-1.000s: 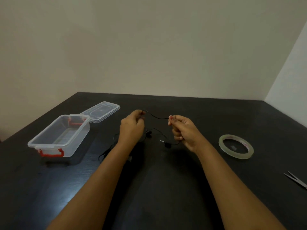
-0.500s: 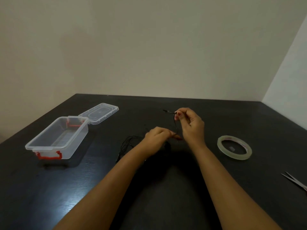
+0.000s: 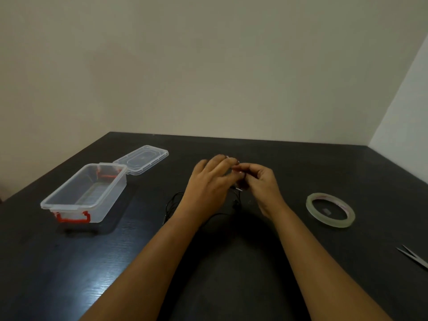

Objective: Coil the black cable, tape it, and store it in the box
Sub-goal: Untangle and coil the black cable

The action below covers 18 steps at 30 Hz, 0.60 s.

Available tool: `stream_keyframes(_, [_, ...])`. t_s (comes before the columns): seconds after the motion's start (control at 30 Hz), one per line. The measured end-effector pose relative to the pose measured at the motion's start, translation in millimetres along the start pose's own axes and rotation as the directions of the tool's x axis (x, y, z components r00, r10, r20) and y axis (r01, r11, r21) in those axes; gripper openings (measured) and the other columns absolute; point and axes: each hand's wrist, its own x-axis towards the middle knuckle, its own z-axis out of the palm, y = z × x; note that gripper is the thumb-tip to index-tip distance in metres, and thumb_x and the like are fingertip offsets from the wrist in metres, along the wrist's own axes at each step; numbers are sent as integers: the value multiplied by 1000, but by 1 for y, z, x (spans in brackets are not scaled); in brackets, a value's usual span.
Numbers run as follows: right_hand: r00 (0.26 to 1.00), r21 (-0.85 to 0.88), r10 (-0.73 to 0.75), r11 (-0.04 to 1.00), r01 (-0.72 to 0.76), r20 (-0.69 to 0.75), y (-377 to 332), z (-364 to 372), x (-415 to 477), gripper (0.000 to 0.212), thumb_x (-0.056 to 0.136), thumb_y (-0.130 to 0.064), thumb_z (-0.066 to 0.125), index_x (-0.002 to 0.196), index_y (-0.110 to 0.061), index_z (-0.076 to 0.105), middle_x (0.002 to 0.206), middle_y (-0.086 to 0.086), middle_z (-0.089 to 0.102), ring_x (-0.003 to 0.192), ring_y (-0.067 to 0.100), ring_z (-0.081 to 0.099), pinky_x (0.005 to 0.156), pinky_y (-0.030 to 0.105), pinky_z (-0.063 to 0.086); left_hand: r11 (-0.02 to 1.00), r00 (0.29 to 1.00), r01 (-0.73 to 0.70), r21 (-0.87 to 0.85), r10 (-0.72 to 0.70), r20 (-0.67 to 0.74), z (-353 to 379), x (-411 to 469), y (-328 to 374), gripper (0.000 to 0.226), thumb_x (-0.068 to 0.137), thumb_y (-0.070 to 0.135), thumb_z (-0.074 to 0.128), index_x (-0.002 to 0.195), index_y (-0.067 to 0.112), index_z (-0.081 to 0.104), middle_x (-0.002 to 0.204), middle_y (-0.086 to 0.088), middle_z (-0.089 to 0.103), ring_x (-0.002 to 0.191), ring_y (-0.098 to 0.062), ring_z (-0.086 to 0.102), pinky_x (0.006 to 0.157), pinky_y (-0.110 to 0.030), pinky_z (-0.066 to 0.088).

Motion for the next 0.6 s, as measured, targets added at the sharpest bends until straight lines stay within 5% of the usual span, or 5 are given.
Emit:
stream_keyframes(0.07, [997, 77, 43, 996, -38, -63, -2, -3, 1, 32, 94, 7, 41, 104, -10, 67, 103, 8, 68, 79, 15, 70, 70, 25, 56, 997, 997, 29, -69, -24, 79, -1, -1, -1, 22, 80, 19, 68, 101, 25, 69, 129, -6, 53, 117, -28, 46, 79, -41, 53])
stream_keyframes(0.17, [990, 214, 98, 974, -74, -102, -6, -9, 2, 35, 97, 2, 32, 107, -9, 64, 109, 8, 65, 75, 19, 69, 70, 30, 57, 917, 935, 294, -269, -218, 280, -4, -2, -4, 18, 90, 29, 54, 100, 19, 66, 129, -4, 49, 114, -21, 45, 86, -32, 46])
stream_keyframes(0.33, [995, 86, 28, 996, -20, -91, 0, -7, 3, 28, 94, 1, 49, 106, -16, 68, 107, 3, 69, 63, 7, 62, 65, 26, 53, 212, 665, 669, -712, -599, 446, -15, 7, 7, 25, 94, 33, 52, 81, 13, 59, 83, -8, 65, 67, -14, 64, 66, -34, 56])
stream_keyframes(0.43, [997, 27, 11, 1000, -9, -81, 2, -4, 4, 27, 94, 1, 51, 108, -15, 68, 106, 1, 71, 61, 4, 59, 60, 22, 50, 22, 558, 724, -690, -607, 566, -11, 8, 10, 15, 89, 23, 62, 93, 15, 51, 95, -9, 63, 68, -13, 66, 56, -22, 51])
stream_keyframes(0.6, [994, -19, -22, 1000, 20, -111, 1, -4, 3, 26, 93, 1, 51, 104, -15, 69, 103, -2, 72, 55, 4, 54, 53, 18, 46, -367, 355, 659, -657, -619, 701, -14, 10, 6, 32, 91, 5, 56, 121, 12, 47, 110, -6, 55, 82, -15, 64, 65, -23, 52])
